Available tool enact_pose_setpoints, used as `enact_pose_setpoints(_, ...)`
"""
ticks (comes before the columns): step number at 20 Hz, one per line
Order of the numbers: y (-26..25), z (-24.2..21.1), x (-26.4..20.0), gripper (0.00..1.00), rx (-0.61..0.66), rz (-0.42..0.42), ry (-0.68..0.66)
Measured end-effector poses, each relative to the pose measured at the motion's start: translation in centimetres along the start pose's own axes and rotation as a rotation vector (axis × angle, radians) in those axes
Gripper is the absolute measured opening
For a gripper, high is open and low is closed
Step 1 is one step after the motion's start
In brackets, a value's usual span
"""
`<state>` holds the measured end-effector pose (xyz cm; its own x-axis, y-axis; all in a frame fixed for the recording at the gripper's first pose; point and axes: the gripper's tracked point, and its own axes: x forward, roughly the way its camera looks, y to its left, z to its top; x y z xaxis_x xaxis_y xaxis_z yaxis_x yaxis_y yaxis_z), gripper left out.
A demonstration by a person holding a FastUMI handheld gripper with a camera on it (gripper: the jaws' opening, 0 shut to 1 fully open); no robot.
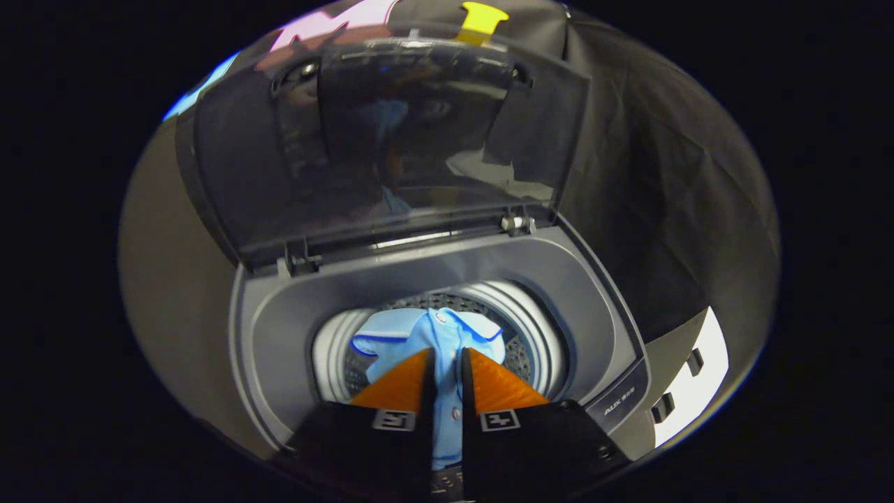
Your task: Put the clothes into the washing machine and then close the washing machine lid.
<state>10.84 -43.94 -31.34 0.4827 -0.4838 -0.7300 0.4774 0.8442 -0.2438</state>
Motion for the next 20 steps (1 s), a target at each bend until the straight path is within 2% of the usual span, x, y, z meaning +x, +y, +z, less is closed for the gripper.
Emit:
enact_pose_setpoints(3, 0.5, 0.5, -0.1, 0.98, 0.031, 0.015, -0.01)
enact_pose_setpoints(9, 0.2, 0.9, -1.1, 0.98, 0.109, 0.037, -0.029)
enact_pose_setpoints(13, 0.1, 0.5, -1.1, 0.98, 0.086, 0.036, -0.026)
enact_pose_setpoints(17, 1.7, 1.3, -1.6, 1.0, 0.073, 0.127, -0.051)
enact_pose_setpoints(20, 1.8, 2.6, -2.2, 1.0, -0.022, 0.171, -0.124)
